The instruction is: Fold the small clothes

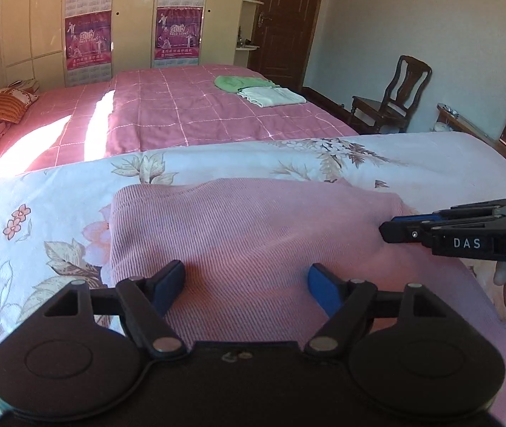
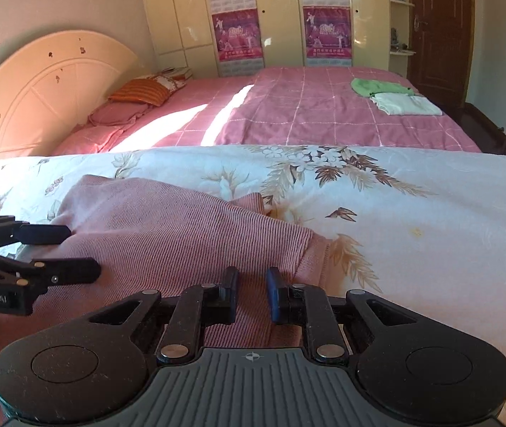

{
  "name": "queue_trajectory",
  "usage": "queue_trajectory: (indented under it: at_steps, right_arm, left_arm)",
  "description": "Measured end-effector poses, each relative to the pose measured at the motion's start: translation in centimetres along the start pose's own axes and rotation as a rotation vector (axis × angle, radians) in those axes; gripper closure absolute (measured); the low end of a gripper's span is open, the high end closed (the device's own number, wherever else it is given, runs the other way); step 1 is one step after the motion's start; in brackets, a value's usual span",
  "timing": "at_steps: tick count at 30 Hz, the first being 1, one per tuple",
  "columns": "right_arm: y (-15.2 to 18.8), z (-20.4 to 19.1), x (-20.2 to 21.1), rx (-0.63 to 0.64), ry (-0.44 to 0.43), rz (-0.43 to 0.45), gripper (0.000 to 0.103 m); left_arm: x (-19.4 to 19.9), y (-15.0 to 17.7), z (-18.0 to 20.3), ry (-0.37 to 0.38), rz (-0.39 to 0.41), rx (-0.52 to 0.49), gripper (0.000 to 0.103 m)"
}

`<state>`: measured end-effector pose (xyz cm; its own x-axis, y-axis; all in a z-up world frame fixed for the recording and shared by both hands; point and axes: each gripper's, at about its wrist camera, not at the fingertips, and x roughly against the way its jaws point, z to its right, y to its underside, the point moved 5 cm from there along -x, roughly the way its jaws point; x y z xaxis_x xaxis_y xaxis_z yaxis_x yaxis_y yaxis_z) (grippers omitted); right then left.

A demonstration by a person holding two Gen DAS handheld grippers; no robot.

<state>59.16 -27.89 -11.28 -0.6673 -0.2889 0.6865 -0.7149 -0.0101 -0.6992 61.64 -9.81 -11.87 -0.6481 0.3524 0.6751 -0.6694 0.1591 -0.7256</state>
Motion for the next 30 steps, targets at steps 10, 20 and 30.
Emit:
queue_trajectory:
  at_steps: [10,20,30]
  right_arm:
    - [0.0,-0.4,2.2,0.007,0.006,0.009,0.083]
    - [4.1,-0.8,8.5,-0.044,-0.018,0.034,0.058]
    - [6.2,4.0,10.6,-0.39,-0.185,0.002,0.058]
  left_arm:
    - [2.1,-0.1,0.8,-0.034,0.021,-0.046,0.026]
    - [6.7,2.8,-0.1,-0.121,0.003,-0.038,0.024]
    - [8.4,6.2,-4.1,0.069,-0.048,0.279,0.023]
